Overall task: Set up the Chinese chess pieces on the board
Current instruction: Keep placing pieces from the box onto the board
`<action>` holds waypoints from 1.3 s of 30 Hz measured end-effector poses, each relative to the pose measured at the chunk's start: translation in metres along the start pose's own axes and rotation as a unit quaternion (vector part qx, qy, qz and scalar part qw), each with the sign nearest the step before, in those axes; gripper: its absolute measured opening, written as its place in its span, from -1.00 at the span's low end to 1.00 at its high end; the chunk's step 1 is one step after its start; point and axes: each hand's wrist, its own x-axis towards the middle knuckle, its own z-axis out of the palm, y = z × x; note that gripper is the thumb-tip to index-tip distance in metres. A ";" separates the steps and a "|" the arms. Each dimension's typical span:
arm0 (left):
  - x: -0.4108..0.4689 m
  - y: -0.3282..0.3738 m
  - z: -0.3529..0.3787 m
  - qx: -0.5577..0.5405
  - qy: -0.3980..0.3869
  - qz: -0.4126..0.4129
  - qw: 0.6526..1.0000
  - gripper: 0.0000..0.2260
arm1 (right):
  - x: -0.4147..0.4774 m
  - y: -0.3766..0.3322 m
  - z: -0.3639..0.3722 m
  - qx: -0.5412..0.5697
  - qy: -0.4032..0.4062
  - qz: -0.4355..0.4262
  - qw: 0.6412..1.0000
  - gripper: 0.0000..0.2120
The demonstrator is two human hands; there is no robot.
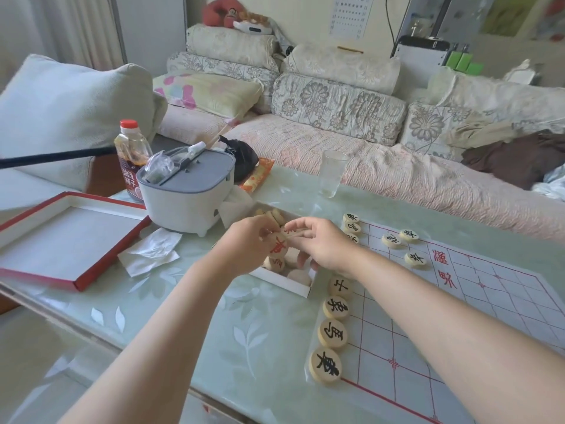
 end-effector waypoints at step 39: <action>-0.013 0.157 0.127 -0.200 -0.084 0.019 0.976 -0.68 | -0.128 0.092 -0.179 -0.009 0.157 0.087 0.984 -0.75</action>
